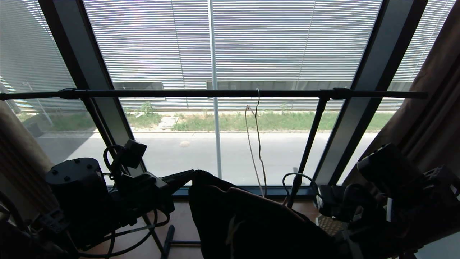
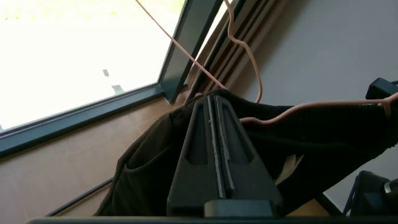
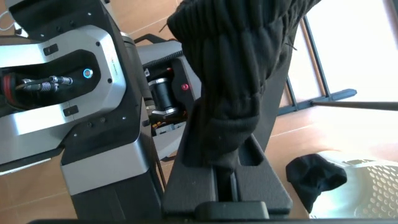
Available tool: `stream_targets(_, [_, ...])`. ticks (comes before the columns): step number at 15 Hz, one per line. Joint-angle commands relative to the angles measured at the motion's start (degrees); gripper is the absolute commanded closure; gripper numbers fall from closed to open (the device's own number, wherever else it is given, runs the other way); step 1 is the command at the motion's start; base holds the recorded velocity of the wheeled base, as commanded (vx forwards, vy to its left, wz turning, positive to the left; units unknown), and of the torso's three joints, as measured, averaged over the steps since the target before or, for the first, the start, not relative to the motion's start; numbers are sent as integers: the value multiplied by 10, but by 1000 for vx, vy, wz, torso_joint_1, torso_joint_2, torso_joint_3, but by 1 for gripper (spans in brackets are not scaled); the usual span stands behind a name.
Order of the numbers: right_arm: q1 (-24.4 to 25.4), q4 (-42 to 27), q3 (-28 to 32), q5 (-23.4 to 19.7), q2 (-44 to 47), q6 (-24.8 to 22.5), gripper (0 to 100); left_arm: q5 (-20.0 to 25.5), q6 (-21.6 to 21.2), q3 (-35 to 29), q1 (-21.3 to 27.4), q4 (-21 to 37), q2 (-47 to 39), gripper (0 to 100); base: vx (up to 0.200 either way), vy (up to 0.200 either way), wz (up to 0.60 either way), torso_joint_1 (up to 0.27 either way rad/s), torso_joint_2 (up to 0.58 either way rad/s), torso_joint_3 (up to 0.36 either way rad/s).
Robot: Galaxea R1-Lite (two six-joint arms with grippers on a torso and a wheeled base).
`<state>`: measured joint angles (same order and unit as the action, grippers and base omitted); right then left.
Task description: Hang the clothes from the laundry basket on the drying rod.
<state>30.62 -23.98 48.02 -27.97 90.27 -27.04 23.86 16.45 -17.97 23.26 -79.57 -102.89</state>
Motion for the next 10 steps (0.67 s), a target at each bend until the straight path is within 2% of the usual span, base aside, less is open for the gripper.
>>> stream_targets(1, [-2,10,0,-1,1,1,100,0,-5,-74,29,106,58,100,0,0,0,0,0,0])
stream_targets(4, [-14,33,-3,-2,-3,1,100,-1,-28,-127,64,212,97,100,0,0,0,0,0,0])
stream_targets(6, [-28,46,-5,-2,-2,1,100,-2,-36,-134,80,235,110,100,0,0,0,0,0,0])
stream_targets(10, [-43,103,-23,-5,3,29,100,-18,-58,-171,119,317,121,100,0,0,0,0,0,0])
